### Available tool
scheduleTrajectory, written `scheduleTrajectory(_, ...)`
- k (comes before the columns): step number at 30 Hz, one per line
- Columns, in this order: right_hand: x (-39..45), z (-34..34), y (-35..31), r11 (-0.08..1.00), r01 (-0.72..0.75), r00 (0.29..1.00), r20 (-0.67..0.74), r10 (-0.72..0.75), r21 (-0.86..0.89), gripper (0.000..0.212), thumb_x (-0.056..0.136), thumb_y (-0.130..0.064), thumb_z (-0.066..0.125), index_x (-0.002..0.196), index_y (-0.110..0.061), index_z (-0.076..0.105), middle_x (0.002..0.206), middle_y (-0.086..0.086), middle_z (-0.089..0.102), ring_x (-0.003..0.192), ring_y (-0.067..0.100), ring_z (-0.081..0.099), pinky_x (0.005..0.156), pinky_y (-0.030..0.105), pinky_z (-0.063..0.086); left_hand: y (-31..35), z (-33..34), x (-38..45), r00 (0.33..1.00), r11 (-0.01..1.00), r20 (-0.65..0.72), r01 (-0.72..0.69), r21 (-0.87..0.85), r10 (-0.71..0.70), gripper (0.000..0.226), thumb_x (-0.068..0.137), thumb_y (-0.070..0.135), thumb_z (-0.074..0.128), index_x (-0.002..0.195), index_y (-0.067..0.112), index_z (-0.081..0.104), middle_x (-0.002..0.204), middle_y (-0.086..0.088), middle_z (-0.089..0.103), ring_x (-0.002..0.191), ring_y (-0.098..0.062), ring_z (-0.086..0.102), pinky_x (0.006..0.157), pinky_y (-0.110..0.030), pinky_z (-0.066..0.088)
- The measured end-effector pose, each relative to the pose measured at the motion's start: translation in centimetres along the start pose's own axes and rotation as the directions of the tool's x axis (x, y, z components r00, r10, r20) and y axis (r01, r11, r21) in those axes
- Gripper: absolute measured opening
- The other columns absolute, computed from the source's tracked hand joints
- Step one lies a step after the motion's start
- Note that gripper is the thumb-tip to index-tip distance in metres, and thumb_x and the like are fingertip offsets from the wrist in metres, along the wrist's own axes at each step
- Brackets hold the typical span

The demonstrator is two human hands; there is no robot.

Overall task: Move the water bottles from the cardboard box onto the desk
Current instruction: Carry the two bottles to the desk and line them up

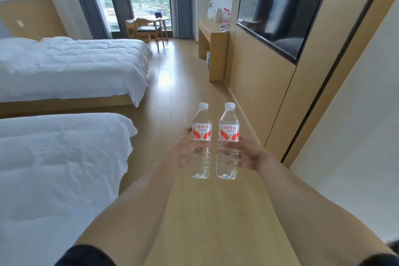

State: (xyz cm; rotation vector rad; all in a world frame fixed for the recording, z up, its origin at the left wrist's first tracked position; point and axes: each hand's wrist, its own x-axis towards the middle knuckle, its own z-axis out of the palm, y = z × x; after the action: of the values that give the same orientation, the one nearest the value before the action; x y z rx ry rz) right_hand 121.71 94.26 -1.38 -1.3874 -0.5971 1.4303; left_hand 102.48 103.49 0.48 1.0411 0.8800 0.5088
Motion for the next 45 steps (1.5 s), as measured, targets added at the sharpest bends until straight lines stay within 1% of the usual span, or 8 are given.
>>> scheduleTrajectory(5,6.1,0.9,-2.8,1.0,-0.019,0.998,0.065,0.021,-0.022,0.063,0.079,-0.008,0.082,0.134,-0.027,0.057,0.12,0.007,0.074,0.099,0.024,0.073,0.083,0.045,0.056,1.9,-2.6,4.4,0.998,0.998,-0.057,-0.024,-0.064,0.021,0.074,0.079,-0.012,0.076,0.139,0.014,0.041,0.135,-0.025,0.058,0.108,-0.043,0.063,0.1,-0.063,0.049)
scheduleTrajectory(12,16.6,2.4,-7.2,0.997,-0.021,0.997,0.072,0.027,-0.08,0.059,0.082,-0.007,0.081,0.134,-0.022,0.057,0.119,0.008,0.074,0.093,0.025,0.073,0.072,0.04,0.057,6.1,-7.6,13.9,0.998,0.993,-0.041,-0.041,-0.112,0.037,0.076,0.078,-0.012,0.076,0.14,0.015,0.042,0.135,-0.027,0.058,0.099,-0.039,0.064,0.091,-0.057,0.053)
scheduleTrajectory(19,29.0,4.2,-13.4,0.992,-0.028,0.999,0.035,0.032,-0.121,0.06,0.08,-0.008,0.082,0.133,-0.024,0.057,0.122,0.008,0.073,0.105,0.028,0.071,0.075,0.045,0.059,13.5,-12.9,24.8,1.0,0.996,-0.009,0.012,-0.084,-0.012,0.073,0.081,-0.012,0.073,0.14,0.018,0.042,0.129,-0.024,0.061,0.113,-0.045,0.064,0.099,-0.063,0.049)
scheduleTrajectory(24,36.3,5.2,-17.0,0.992,-0.025,0.999,0.022,0.028,-0.125,0.055,0.079,-0.014,0.084,0.128,-0.024,0.061,0.119,0.007,0.074,0.11,0.028,0.07,0.076,0.043,0.059,17.5,-16.3,31.8,0.999,0.997,-0.017,0.033,-0.072,-0.034,0.075,0.08,-0.009,0.076,0.14,0.02,0.041,0.126,-0.022,0.064,0.1,-0.04,0.068,0.09,-0.061,0.054)
scheduleTrajectory(27,40.2,5.2,-18.3,0.992,-0.04,0.999,0.012,0.042,-0.121,0.054,0.079,-0.014,0.085,0.126,-0.023,0.061,0.118,0.008,0.074,0.111,0.03,0.07,0.076,0.043,0.058,18.8,-17.5,35.2,0.998,0.998,-0.022,0.05,-0.049,-0.052,0.076,0.078,-0.005,0.08,0.139,0.021,0.043,0.121,-0.017,0.067,0.101,-0.038,0.07,0.086,-0.06,0.057)
scheduleTrajectory(31,45.7,5.0,-20.0,0.991,-0.047,0.998,0.028,0.051,-0.128,0.055,0.078,-0.014,0.085,0.126,-0.025,0.062,0.116,0.008,0.075,0.108,0.031,0.071,0.074,0.043,0.059,20.4,-19.0,40.0,0.998,0.998,-0.039,0.055,-0.035,-0.056,0.075,0.078,-0.002,0.081,0.138,0.024,0.045,0.122,-0.015,0.067,0.112,-0.041,0.067,0.094,-0.068,0.05)
scheduleTrajectory(38,56.5,3.4,-23.8,0.989,-0.055,0.994,0.085,0.067,-0.138,0.054,0.078,-0.013,0.085,0.126,-0.024,0.062,0.113,0.007,0.076,0.103,0.031,0.072,0.072,0.045,0.06,23.6,-20.5,49.4,0.994,0.998,-0.097,0.045,-0.036,-0.048,0.075,0.077,-0.001,0.082,0.138,0.025,0.046,0.123,-0.016,0.067,0.113,-0.042,0.066,0.096,-0.069,0.048)
scheduleTrajectory(45,67.8,0.4,-30.2,0.982,-0.091,0.985,0.128,0.113,-0.165,0.058,0.075,-0.013,0.086,0.126,-0.023,0.06,0.117,0.01,0.074,0.109,0.033,0.07,0.082,0.053,0.059,28.7,-20.3,60.4,0.988,0.996,-0.141,0.055,-0.064,-0.064,0.074,0.079,-0.002,0.079,0.141,0.023,0.045,0.13,-0.02,0.063,0.117,-0.042,0.063,0.099,-0.069,0.046)
